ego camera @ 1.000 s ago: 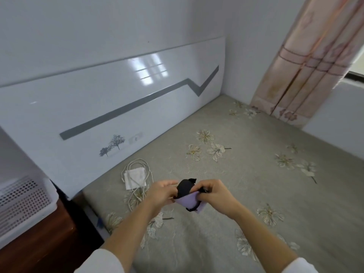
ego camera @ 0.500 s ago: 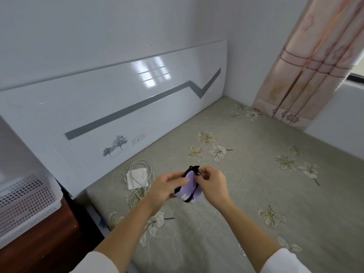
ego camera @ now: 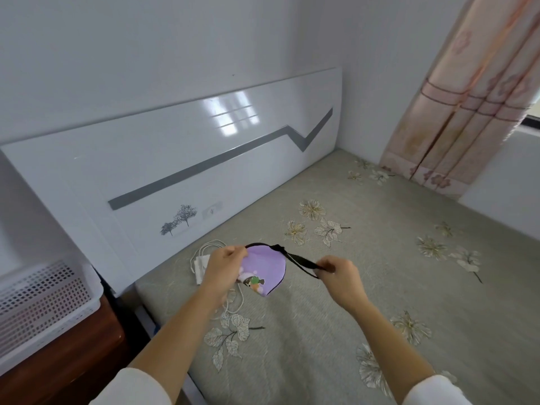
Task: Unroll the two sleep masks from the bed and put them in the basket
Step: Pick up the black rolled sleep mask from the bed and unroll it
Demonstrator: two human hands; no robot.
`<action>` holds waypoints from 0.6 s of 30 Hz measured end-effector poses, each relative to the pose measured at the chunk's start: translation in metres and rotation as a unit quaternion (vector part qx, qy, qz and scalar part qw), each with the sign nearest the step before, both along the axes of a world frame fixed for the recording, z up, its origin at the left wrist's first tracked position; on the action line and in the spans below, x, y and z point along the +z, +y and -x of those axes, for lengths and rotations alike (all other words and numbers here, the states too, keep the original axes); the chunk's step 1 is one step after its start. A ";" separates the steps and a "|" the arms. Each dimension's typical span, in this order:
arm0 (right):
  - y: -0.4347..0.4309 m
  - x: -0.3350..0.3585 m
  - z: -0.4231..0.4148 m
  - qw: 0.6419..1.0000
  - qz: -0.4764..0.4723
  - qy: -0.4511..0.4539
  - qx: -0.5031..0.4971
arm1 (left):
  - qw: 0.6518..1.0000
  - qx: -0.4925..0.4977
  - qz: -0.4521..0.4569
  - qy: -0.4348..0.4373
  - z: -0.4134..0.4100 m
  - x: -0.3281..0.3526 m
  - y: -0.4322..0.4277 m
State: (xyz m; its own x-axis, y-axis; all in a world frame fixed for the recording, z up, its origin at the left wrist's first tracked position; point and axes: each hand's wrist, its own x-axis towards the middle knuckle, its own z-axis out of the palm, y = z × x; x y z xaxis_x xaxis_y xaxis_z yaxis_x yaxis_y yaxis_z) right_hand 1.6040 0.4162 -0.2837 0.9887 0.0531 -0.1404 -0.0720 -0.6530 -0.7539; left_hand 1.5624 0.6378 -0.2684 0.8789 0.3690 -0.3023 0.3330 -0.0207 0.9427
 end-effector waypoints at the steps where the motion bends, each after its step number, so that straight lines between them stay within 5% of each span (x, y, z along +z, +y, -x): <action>1: -0.002 0.008 0.000 0.989 -0.140 0.047 -0.013 | 0.999 -0.019 -0.026 -0.002 0.000 0.002 0.004; 4: -0.008 0.031 -0.004 0.883 -0.448 0.135 -0.031 | 0.993 -0.068 -0.090 -0.017 0.002 0.007 0.015; 8: -0.002 0.060 -0.004 0.730 -0.657 0.167 -0.086 | 0.978 -0.156 -0.130 -0.049 0.005 0.012 0.016; 10: 0.004 0.070 -0.005 0.701 -0.696 0.151 -0.049 | 0.968 -0.183 -0.157 -0.073 0.007 0.010 0.012; 11: 0.007 0.073 -0.008 0.723 -0.675 0.144 -0.037 | 0.964 -0.192 -0.169 -0.078 0.007 0.007 0.010; 13: 0.014 0.076 -0.012 0.868 -0.486 0.094 -0.035 | 0.955 -0.205 -0.199 -0.080 0.007 0.000 0.008; 14: 0.016 0.073 -0.015 0.955 -0.293 0.035 -0.027 | 0.952 -0.202 -0.214 -0.082 0.007 -0.002 0.007; 15: 0.017 0.067 -0.019 0.997 -0.067 -0.040 -0.005 | 0.951 -0.192 -0.226 -0.086 0.007 -0.002 0.008; 17: 0.014 0.061 -0.020 0.947 0.287 -0.137 0.049 | 0.950 -0.160 -0.243 -0.111 0.008 0.002 0.007; 18: 0.012 0.060 -0.019 0.922 0.353 -0.137 0.077 | 0.952 -0.140 -0.243 -0.126 0.008 0.005 0.007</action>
